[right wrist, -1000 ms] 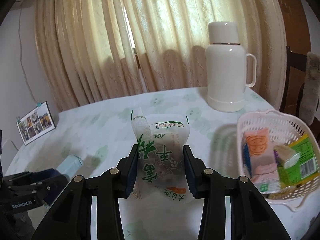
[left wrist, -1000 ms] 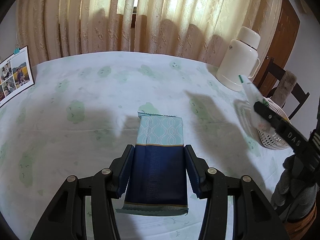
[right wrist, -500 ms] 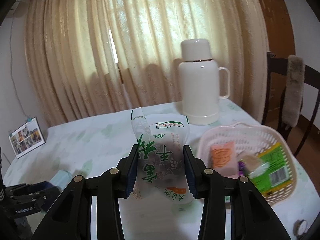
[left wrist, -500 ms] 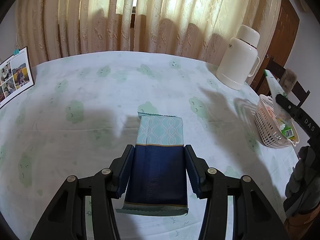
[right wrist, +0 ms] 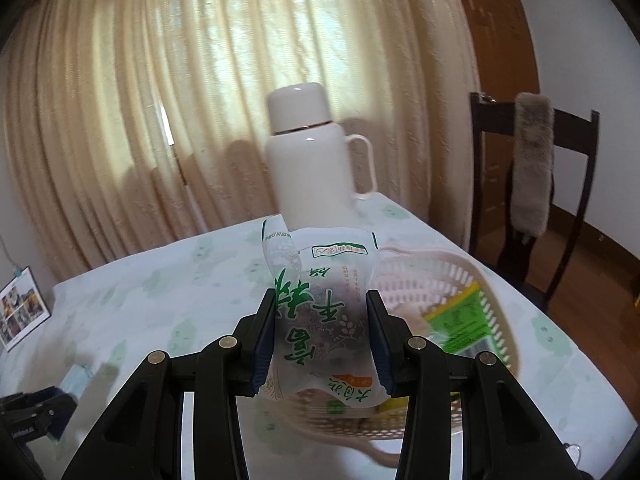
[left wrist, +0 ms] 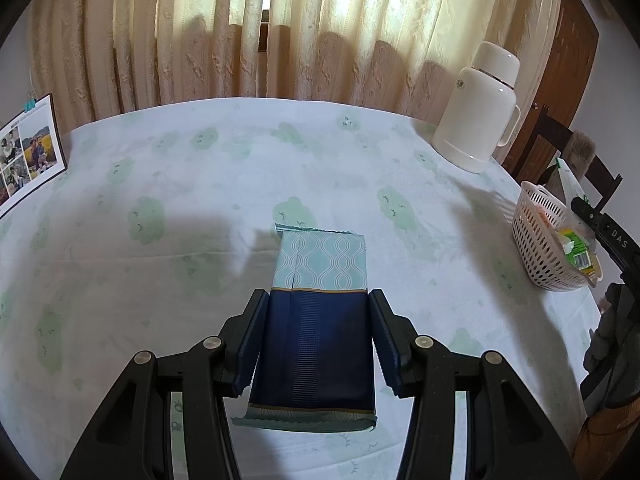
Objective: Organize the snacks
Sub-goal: 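Carry the white bag into the basket and open the right gripper, then carry the navy box into the basket and open the left gripper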
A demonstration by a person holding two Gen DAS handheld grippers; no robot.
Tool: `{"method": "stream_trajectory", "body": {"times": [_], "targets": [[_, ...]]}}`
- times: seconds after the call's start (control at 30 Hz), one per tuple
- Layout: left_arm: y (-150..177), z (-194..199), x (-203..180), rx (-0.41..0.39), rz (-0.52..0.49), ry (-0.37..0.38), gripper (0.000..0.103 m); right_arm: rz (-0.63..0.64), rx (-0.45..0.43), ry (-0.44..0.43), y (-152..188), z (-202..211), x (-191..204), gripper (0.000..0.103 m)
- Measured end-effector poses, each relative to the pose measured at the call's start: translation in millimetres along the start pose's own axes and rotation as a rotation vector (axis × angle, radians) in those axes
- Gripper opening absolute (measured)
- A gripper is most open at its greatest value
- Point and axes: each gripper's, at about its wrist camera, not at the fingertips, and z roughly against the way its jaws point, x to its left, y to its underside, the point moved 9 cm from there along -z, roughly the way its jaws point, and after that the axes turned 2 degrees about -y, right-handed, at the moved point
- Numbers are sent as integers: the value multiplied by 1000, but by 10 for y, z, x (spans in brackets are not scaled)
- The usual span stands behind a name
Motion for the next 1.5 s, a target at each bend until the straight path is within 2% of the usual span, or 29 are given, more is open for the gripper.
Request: {"method": "stream_trajectory", "body": {"times": [0.17, 0.3, 0.5, 0.73, 1.03, 1.27, 1.5], "targets": [[7, -18, -13, 4, -3, -3, 46, -25, 10, 28, 37, -58, -132, 45], [20, -39, -16, 10, -5, -6, 46, -60, -6, 47, 59, -63, -235, 56], [35, -79, -30, 18, -10, -13, 46, -79, -64, 76, 31, 13, -331, 57], [59, -123, -65, 19, -21, -8, 46, -95, -128, 158, 69, 103, -487, 57], [79, -190, -167, 61, -8, 37, 46, -199, -215, 266, 7, 339, -926, 62], [-93, -88, -527, 32, -77, 58, 46, -257, -214, 280, 16, 389, -1108, 63], [-270, -31, -1188, 4, -183, 129, 46, -277, -211, 264, 47, 393, -1085, 64]]}}
